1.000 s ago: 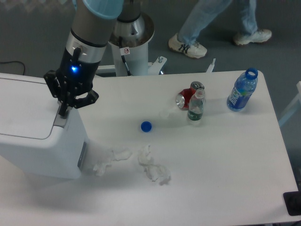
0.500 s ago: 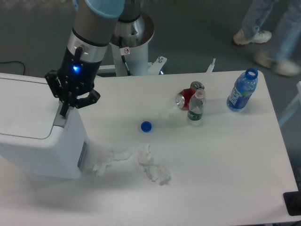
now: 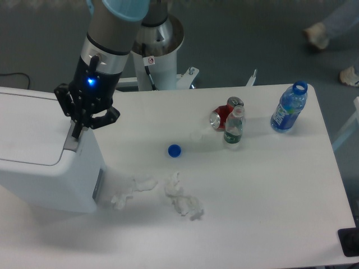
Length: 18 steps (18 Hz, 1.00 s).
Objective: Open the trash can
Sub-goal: 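Hold the gripper pressed on the trash can lid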
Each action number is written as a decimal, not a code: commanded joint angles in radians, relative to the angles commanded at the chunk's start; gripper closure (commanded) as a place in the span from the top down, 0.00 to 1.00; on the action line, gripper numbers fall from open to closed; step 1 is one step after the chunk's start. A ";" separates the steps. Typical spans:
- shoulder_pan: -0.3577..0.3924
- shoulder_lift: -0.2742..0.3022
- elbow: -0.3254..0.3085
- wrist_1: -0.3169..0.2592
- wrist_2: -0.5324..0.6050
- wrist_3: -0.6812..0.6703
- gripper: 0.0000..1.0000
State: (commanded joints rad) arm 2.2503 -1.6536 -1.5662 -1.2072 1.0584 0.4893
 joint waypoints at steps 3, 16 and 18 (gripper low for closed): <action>0.000 -0.003 0.000 0.003 0.000 0.000 0.00; 0.000 -0.009 0.000 0.014 0.002 0.000 0.00; 0.000 -0.009 0.000 0.012 0.002 0.000 0.00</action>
State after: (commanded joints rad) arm 2.2503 -1.6628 -1.5662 -1.1950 1.0600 0.4893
